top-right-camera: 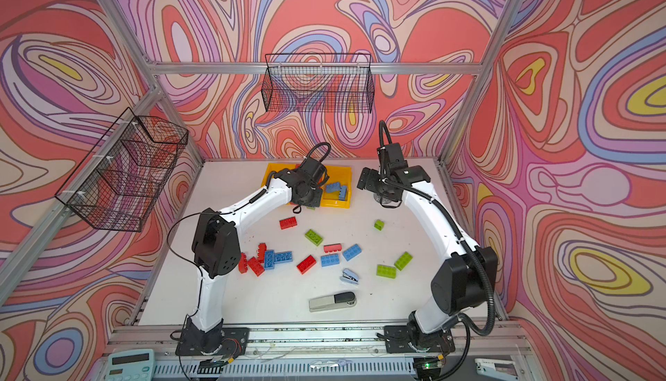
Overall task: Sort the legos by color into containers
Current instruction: 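Carry the lime-green brick with the left gripper and release it into the red bin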
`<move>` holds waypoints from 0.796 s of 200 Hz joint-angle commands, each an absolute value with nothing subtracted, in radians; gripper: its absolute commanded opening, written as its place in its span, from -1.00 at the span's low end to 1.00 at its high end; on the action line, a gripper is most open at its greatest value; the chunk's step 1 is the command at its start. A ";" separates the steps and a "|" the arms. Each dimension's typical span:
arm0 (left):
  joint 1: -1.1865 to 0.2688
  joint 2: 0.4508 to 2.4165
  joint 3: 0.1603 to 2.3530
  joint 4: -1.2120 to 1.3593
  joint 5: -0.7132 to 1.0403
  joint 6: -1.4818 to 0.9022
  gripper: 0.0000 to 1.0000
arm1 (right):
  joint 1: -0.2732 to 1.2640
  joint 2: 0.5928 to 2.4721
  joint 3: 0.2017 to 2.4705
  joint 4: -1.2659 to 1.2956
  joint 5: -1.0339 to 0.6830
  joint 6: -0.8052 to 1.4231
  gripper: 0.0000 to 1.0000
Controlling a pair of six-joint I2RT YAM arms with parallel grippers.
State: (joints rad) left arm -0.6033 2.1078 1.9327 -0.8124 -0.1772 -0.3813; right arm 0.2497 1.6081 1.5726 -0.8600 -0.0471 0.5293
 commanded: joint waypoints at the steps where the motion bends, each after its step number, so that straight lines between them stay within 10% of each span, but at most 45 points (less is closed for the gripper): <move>1: -0.536 2.143 2.046 -0.838 -0.194 -0.346 -0.72 | 0.245 1.663 1.651 -0.867 -0.060 0.523 0.94; 118: -0.436 2.408 2.266 -0.576 -0.112 -0.364 -0.47 | 0.245 1.686 1.738 -0.914 -0.025 0.584 0.93; 159: -0.437 2.418 2.269 -0.554 -0.083 -0.373 0.54 | 0.245 1.626 1.683 -0.911 -0.016 0.596 0.93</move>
